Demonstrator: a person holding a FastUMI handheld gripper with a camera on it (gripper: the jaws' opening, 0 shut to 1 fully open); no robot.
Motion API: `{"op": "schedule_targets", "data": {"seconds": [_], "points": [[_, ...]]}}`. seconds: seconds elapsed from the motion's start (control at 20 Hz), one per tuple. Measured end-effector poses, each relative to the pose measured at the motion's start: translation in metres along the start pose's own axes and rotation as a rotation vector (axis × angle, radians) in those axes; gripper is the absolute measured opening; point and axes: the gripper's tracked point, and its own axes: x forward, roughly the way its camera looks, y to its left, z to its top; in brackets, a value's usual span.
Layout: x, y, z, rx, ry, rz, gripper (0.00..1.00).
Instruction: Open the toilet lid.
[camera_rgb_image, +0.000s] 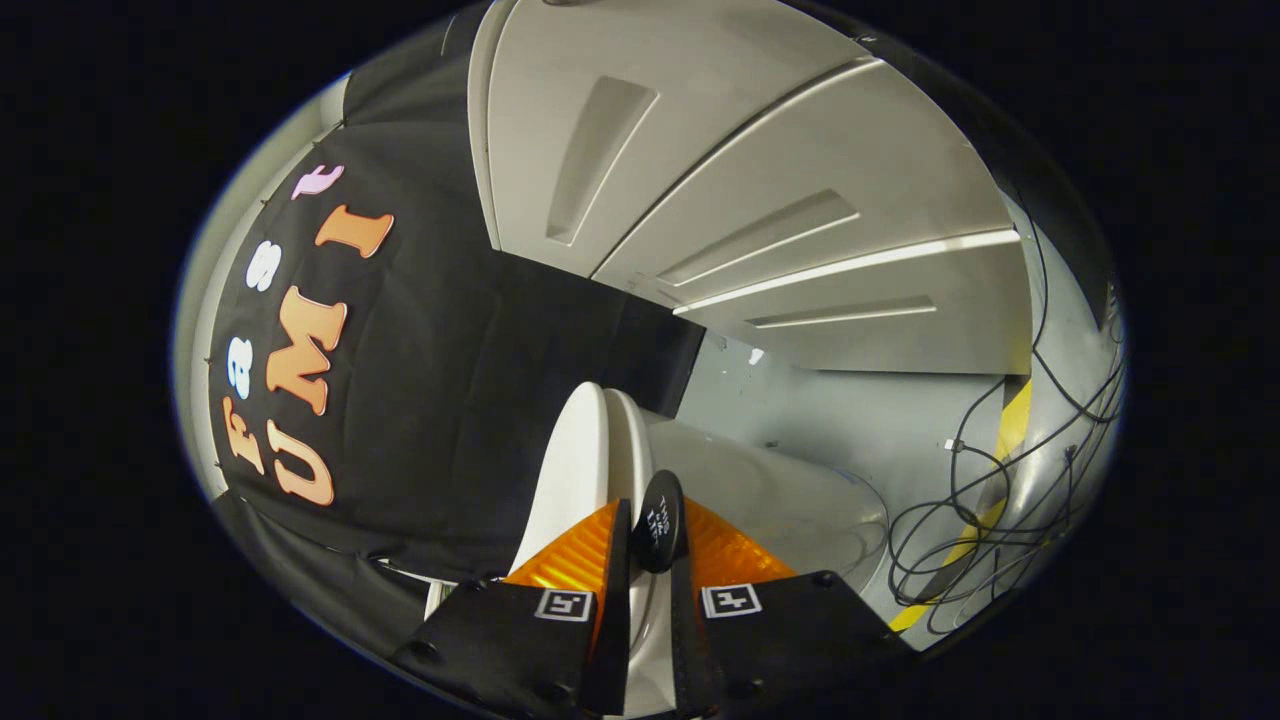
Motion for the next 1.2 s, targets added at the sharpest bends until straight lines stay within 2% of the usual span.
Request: {"op": "schedule_targets", "data": {"seconds": [0.05,0.1,0.3,0.45,1.2], "points": [[0.001,0.0,0.001,0.013,-0.006,-0.002,0.24],[0.001,0.003,0.0,0.025,-0.011,0.012,0.15],[-0.005,0.005,-0.001,0.058,-0.033,-0.016,0.08],[-0.007,0.014,0.0,0.076,-0.032,-0.008,0.08],[-0.044,0.12,0.003,-0.112,-0.113,0.067,0.08]]}}
